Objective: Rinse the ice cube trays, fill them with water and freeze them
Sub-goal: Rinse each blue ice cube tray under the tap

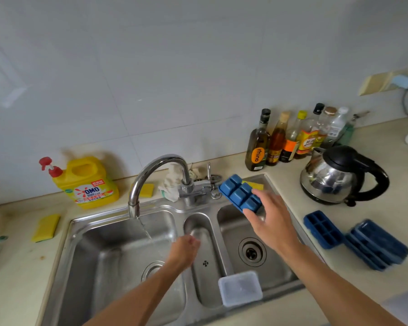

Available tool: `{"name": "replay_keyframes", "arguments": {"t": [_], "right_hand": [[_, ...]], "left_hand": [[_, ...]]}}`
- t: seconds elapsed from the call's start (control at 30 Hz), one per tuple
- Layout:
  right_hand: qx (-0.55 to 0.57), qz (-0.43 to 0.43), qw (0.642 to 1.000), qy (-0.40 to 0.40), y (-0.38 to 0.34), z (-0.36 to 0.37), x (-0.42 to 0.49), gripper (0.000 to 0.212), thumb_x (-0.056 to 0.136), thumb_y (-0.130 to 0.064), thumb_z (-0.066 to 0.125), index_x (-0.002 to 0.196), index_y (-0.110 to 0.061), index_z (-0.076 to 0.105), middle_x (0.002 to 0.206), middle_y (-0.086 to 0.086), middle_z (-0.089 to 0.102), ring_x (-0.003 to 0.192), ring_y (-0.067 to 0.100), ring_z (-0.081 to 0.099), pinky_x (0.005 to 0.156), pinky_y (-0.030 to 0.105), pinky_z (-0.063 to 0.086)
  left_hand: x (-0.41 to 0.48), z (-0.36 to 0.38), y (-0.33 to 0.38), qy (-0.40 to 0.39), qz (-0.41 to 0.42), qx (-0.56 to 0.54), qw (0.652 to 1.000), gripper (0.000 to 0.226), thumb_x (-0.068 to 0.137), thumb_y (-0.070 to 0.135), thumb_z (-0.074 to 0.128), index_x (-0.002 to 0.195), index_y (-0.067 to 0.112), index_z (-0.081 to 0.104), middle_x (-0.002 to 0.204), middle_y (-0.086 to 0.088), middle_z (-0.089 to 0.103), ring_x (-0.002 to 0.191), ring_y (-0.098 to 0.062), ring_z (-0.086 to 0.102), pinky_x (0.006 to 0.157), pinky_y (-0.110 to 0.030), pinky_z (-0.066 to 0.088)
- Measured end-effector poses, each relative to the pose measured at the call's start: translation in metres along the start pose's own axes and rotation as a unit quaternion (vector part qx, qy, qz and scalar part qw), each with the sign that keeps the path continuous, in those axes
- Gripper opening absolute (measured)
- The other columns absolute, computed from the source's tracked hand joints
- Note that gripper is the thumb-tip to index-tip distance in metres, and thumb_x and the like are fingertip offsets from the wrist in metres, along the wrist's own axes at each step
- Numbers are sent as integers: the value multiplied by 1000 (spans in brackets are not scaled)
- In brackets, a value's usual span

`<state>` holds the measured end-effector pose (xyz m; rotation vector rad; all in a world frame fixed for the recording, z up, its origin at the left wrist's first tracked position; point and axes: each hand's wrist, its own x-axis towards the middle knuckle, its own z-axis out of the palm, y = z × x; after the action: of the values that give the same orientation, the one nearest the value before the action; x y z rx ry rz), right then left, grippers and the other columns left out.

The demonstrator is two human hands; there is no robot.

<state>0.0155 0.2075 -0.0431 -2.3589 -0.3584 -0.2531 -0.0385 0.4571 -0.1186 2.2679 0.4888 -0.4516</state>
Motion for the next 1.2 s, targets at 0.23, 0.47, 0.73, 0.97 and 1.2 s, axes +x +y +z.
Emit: {"name": "replay_keyframes", "arguments": {"t": [0.23,0.47,0.73,0.97,1.2], "right_hand": [[-131,73,972,-182,101,-10,-59,56,97,-40,62,146,-17,48,141,-1,54,132,15,44,113,31,39],[-32,-26,999,0,95,-36,-24,51,91,-36,70,135,-16,55,129,-1,58,122,17,49,101,33,46],[-74,-6,994,-80,136,-12,-52,52,94,-41,61,140,-18,52,132,-3,56,125,14,48,108,31,45],[-83,25,987,-137,137,-7,-34,56,98,-45,54,148,-22,44,141,-6,50,129,9,44,109,28,42],[-25,91,977,-191,139,0,-20,59,95,-49,51,149,-27,41,139,-11,47,125,3,44,104,28,48]], "left_hand": [[-17,39,37,34,-16,-8,999,25,102,27,54,83,13,61,85,-10,67,79,-28,62,78,-36,52],[-20,67,67,39,-37,-7,999,22,102,31,53,95,16,68,95,-11,72,86,-25,66,76,-32,49],[9,74,78,40,-4,7,999,17,102,25,57,103,16,71,89,-2,70,79,-13,64,74,-26,51],[35,83,84,21,8,-17,1000,22,100,20,61,120,15,67,111,0,71,95,-12,63,86,-24,47],[55,93,93,-20,31,-55,998,32,99,13,62,131,13,58,115,0,68,95,-13,67,73,-21,55]]}}
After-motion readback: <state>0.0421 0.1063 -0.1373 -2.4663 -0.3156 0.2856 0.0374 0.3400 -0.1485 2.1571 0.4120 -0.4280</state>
